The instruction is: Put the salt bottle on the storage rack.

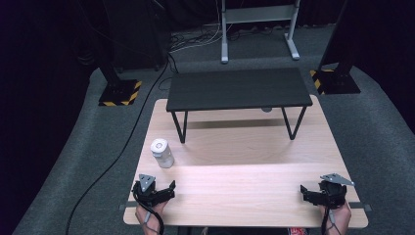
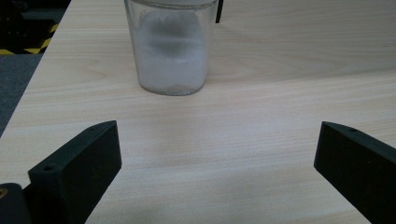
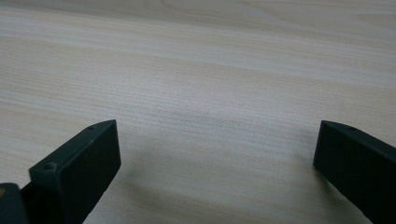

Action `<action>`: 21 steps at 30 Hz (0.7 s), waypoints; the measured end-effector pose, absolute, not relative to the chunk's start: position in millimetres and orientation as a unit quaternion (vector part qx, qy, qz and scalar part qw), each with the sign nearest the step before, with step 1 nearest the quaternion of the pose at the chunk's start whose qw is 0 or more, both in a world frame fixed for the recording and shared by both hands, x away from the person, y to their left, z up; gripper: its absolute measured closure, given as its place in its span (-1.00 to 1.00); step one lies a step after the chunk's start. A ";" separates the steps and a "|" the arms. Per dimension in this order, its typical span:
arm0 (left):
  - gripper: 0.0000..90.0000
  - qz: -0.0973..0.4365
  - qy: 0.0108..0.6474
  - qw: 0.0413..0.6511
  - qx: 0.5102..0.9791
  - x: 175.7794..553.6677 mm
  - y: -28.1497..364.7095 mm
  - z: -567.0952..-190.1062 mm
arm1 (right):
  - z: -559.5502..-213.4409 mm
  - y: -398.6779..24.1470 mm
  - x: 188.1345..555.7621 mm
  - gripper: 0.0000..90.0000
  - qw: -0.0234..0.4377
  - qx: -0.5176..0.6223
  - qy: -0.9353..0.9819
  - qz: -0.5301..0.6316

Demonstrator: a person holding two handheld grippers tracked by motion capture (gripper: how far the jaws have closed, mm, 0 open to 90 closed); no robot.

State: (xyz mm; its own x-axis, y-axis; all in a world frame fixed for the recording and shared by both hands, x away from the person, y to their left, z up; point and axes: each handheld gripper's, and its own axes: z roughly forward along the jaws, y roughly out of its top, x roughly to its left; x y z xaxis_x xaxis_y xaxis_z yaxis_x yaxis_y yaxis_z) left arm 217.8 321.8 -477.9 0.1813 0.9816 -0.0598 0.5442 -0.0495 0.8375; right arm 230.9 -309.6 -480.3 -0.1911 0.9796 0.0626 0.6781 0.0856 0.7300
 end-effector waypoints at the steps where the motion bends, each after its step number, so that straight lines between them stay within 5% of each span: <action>1: -0.99 0.286 0.574 0.383 0.665 218.3 321.4 -478.0 | -480.2 -309.3 231.2 -1.00 0.231 0.592 0.700 0.325; 21: -1.00 0.324 0.572 0.366 0.658 263.1 305.3 -477.9 | -479.6 -307.8 232.3 -1.00 0.231 0.590 0.704 0.321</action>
